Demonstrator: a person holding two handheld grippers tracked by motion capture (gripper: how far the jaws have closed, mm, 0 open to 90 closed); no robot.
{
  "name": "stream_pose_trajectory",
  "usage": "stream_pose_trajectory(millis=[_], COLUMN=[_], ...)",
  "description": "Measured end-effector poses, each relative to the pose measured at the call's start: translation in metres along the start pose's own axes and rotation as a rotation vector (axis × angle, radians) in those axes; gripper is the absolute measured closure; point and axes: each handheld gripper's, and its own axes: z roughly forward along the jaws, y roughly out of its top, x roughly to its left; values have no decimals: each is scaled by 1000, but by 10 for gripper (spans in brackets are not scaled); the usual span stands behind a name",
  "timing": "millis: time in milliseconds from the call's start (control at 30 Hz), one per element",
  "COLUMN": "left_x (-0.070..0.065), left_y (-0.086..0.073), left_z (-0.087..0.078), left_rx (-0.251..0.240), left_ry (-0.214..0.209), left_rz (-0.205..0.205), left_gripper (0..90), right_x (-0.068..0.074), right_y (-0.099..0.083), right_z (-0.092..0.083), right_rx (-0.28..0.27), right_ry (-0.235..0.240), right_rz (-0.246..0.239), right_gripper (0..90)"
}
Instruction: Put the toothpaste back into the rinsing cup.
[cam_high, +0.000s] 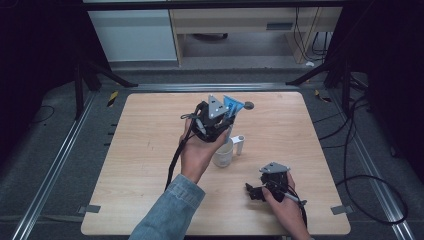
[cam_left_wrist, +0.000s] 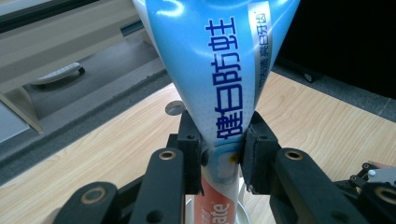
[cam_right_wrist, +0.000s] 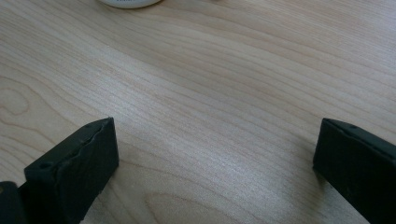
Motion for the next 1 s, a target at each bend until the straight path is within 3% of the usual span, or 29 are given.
stream_pose_trajectory(millis=[1000], left_x=[-1], left_y=[-28], left_z=[14], left_rx=[9], left_ry=[17], left_rz=[-37], left_gripper=[718], right_x=[0], right_y=[0], right_z=[0], right_rx=[0], right_ry=[-1], right_rz=[0], right_gripper=[3])
